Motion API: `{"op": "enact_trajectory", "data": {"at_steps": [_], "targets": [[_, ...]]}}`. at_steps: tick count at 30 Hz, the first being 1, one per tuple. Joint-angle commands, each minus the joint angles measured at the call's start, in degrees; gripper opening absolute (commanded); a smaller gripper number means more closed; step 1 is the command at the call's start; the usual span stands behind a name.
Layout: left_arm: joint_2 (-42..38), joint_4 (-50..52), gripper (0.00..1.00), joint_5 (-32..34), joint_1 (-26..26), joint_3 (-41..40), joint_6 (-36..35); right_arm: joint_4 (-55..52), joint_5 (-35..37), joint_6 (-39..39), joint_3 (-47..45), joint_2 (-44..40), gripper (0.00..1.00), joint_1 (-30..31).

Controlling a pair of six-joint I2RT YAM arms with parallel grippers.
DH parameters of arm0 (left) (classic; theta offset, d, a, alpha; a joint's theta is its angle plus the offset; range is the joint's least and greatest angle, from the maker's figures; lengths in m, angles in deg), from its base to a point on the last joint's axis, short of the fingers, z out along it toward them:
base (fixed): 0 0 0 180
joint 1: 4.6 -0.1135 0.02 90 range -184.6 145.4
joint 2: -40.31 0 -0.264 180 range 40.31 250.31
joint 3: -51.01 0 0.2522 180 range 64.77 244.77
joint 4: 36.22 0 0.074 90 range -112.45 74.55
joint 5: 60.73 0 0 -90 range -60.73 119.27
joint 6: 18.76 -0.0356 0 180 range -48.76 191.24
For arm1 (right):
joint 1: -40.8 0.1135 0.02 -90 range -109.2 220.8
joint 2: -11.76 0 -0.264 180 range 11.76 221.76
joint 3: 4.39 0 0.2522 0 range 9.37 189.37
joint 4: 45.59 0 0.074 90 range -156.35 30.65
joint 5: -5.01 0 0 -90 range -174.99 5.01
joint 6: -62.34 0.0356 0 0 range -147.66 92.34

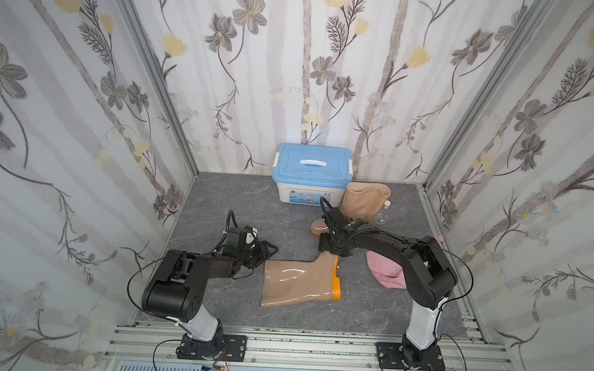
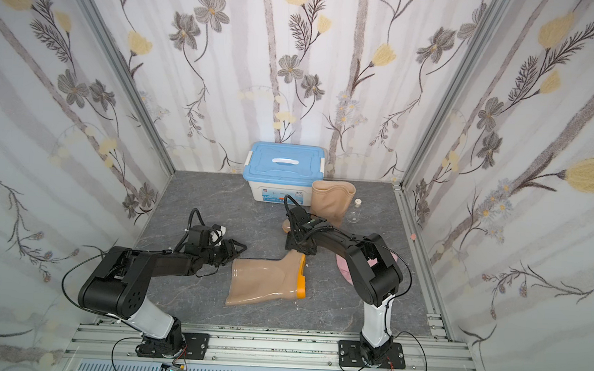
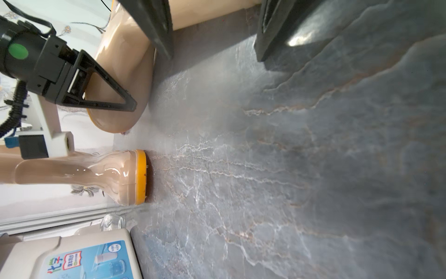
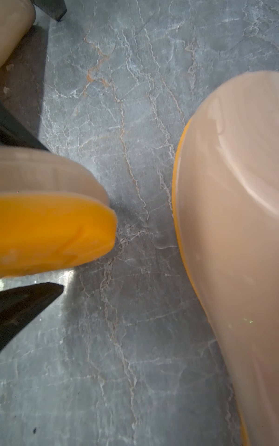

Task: Wipe the rubber boots with a cloth
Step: Adjust the rubber boot at the center of the board.

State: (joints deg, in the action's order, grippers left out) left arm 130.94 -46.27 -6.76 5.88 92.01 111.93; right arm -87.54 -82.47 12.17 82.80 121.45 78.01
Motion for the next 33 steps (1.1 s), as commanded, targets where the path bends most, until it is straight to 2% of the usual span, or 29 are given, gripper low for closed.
{"op": "enact_trajectory", "data": {"at_steps": [1,12,14,17,18,33], "targets": [[-1.03,3.72,0.57,-1.08,0.07,-1.97,0.1,2.79,0.85,0.64,-0.92,1.31,0.73,-0.85],[-11.08,11.25,0.58,-0.58,0.07,-6.59,-0.76,5.82,0.0,2.82,-1.88,2.21,0.71,-1.6],[-13.14,13.63,0.58,0.27,0.06,-6.45,-1.67,7.18,0.43,3.85,-3.03,1.72,0.65,-1.54],[-15.27,15.66,0.59,0.96,0.02,-6.36,-2.15,8.32,1.07,4.88,-4.34,1.31,0.49,-1.6],[-15.51,16.11,0.59,1.05,0.04,-6.19,-2.25,8.23,1.12,4.99,-4.35,1.4,0.46,-1.65],[-14.59,14.44,0.56,-0.49,0.57,-6.93,-1.66,12.68,-0.63,6.9,-8.1,1.14,0.44,-3.35]]}}
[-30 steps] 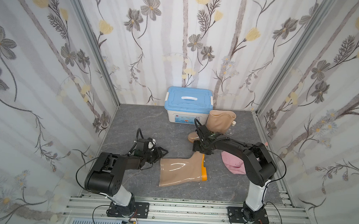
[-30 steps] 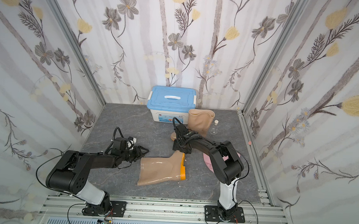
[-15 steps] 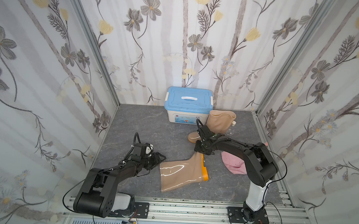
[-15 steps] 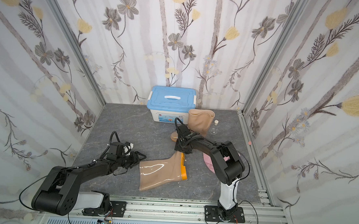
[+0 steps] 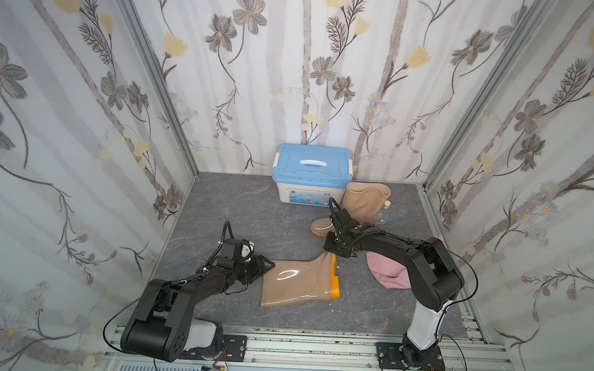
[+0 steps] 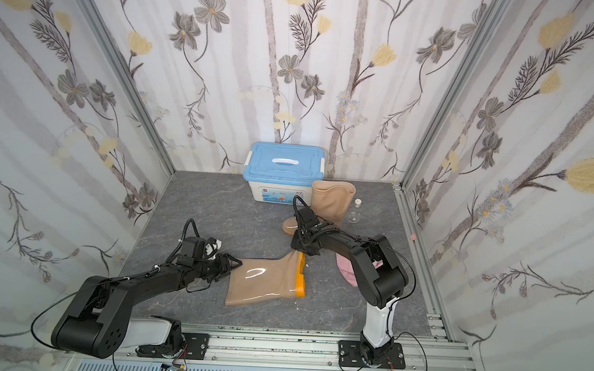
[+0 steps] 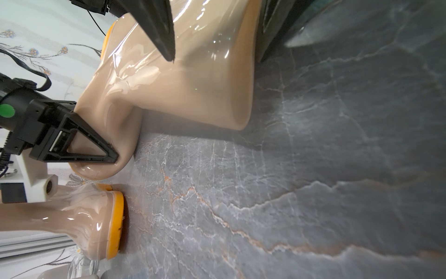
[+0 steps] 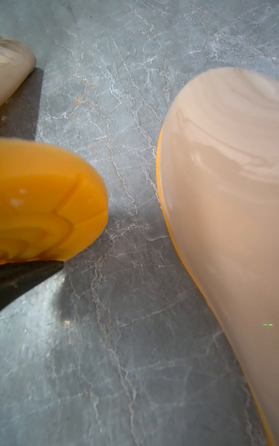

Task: Wipe the rubber boots with a cloth
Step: Adjust the rubber boot at the center of the board.

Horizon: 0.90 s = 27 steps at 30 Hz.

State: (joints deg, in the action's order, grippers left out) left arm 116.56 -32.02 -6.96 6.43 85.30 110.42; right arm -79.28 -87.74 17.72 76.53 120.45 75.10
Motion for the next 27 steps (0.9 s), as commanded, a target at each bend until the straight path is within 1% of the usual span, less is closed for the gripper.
{"op": "enact_trajectory", "data": {"at_steps": [1,4,6,11,13,16,18,19,21,23,25,27], "targets": [[-0.26,0.43,0.56,-0.31,0.05,-0.3,-0.11,4.77,4.64,1.5,-2.06,2.15,0.44,-0.68],[-1.07,0.89,0.53,-0.29,0.09,-1.07,-0.07,5.41,4.14,1.8,-2.38,2.44,0.44,-0.95],[-1.92,1.1,0.48,-0.34,0.13,-1.59,0.09,5.69,3.97,1.99,-2.38,2.75,0.44,-1.05],[-3.91,2.22,0.25,0.09,0.11,-2.25,0.11,5.5,4.19,1.91,-1.96,2.95,0.46,-1.06],[-4.97,2.57,0.18,0.35,0.13,-2.34,0.07,5.24,4.4,1.82,-1.93,2.79,0.47,-1.05],[-6.0,2.8,0.01,0.55,0.14,-2.18,-0.21,4.91,4.7,1.83,-1.94,2.59,0.48,-1.07],[-6.05,2.78,0.0,0.64,0.13,-2.2,-0.24,4.81,4.79,1.81,-1.9,2.5,0.49,-1.05],[-6.02,2.88,0.0,0.76,0.12,-2.27,-0.2,4.51,4.57,1.53,-1.72,2.58,0.51,-1.08],[-6.02,3.09,0.0,1.16,0.12,-2.23,-0.24,2.55,3.98,0.22,-0.5,3.02,0.62,-1.02],[-5.98,3.4,0.0,1.57,0.11,-2.06,-0.31,-0.78,4.71,-1.77,0.96,2.82,0.68,-0.91],[-5.57,3.34,0.0,1.69,0.14,-1.89,-0.42,-4.87,7.11,-4.58,1.71,0.98,0.75,-0.7],[-4.94,3.31,0.0,1.69,0.08,-1.71,-0.37,-9.13,10.39,-7.36,2.4,-1.45,0.81,-0.39]]}}
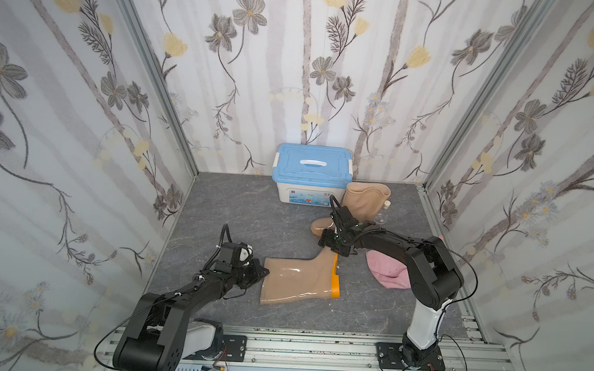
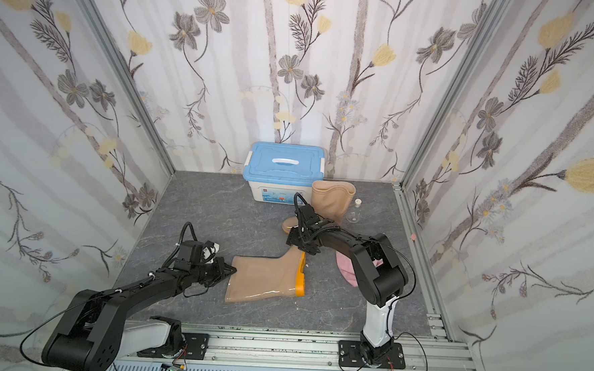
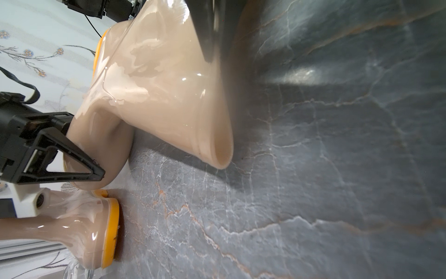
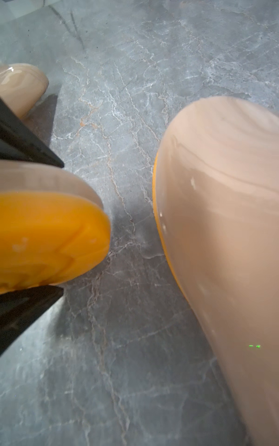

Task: Wipe the rubber boots with a cloth
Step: Adjust the rubber boot at the center of the board, then pick up the cleaning item at the center of the board.

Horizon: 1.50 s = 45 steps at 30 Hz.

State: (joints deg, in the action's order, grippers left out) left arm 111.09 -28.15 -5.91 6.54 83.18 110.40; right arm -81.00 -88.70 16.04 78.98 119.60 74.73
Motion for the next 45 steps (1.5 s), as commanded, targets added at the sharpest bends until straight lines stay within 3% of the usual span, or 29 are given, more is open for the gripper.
{"op": "enact_trajectory", "data": {"at_steps": [1,12,24,29,34,40,42,43,45], "targets": [[0.82,-0.7,0.0,0.56,0.02,0.47,-0.39,-9.59,13.13,-6.85,0.26,-2.06,0.83,0.08],[1.06,-0.9,0.0,0.64,0.01,0.67,-0.44,-21.28,23.95,-9.66,-1.69,-18.34,1.0,-1.48],[0.23,-0.72,0.0,0.64,0.03,0.49,-0.48,-23.81,22.47,-9.5,-18.99,-31.62,1.0,-19.44],[0.5,-0.99,0.0,0.56,0.03,0.4,-0.42,-18.01,20.53,-12.12,-20.27,-27.71,1.0,-25.41],[-0.24,-0.51,0.0,0.77,0.02,0.22,-0.4,-13.97,19.84,-13.77,-18.03,-20.64,1.0,-27.96],[-2.48,1.7,0.0,1.31,0.03,0.41,-0.48,-10.03,14.05,-13.99,-14.9,-12.89,0.99,-29.89],[-3.65,2.79,0.0,2.07,0.03,0.5,-0.48,-9.11,11.7,-13.89,-14.37,-11.42,0.96,-29.88],[-4.21,3.18,0.0,2.38,-0.01,0.5,-0.44,-8.52,10.34,-13.79,-14.58,-10.91,0.86,-29.89],[-4.9,3.5,0.0,2.86,0.02,0.42,-0.31,-7.59,8.35,-13.77,-14.84,-10.56,0.81,-29.93]]}}
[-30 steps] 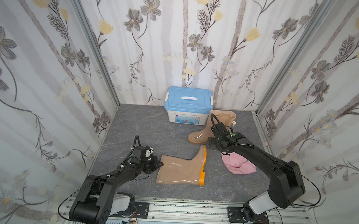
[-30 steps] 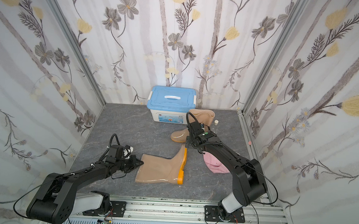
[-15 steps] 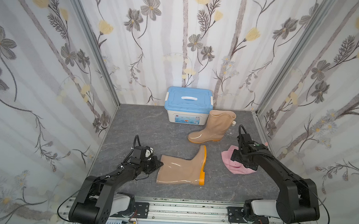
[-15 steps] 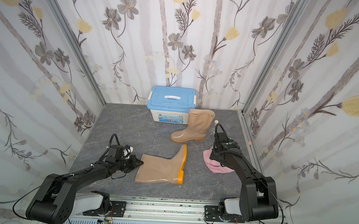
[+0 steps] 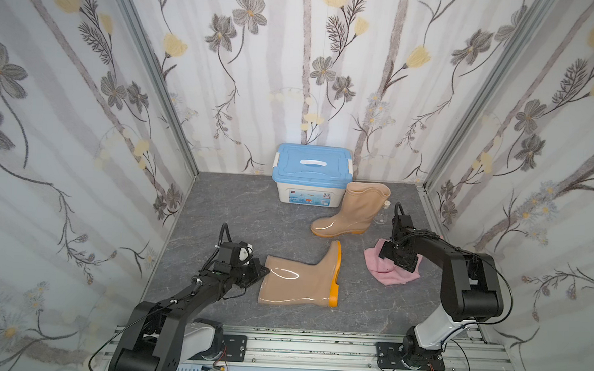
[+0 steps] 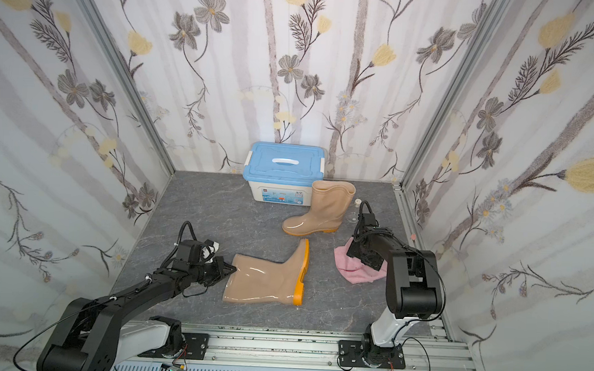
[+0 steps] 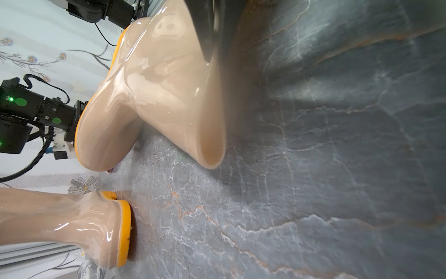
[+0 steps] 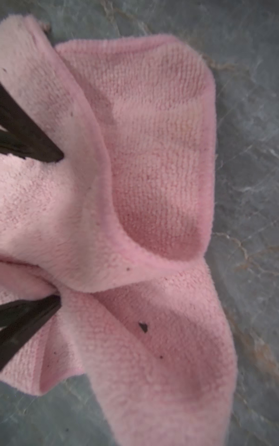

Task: Wipe the rubber boots with a cloth
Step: Pick up the cleaning item at the center of the board.

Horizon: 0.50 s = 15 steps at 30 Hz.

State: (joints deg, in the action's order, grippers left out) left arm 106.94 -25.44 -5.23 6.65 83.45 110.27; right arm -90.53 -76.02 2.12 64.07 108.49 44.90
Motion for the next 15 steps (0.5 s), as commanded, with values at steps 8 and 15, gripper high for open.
{"op": "enact_trajectory", "data": {"at_steps": [8,15], "targets": [[-1.15,-0.58,0.0,3.1,-0.11,-0.99,1.39,0.07,-8.28,-1.89,-0.82,-3.09,0.0,2.14],[-1.94,-1.05,0.0,4.0,-0.08,-2.16,1.76,-5.07,-1.7,1.86,4.55,-17.23,0.0,25.8]]}}
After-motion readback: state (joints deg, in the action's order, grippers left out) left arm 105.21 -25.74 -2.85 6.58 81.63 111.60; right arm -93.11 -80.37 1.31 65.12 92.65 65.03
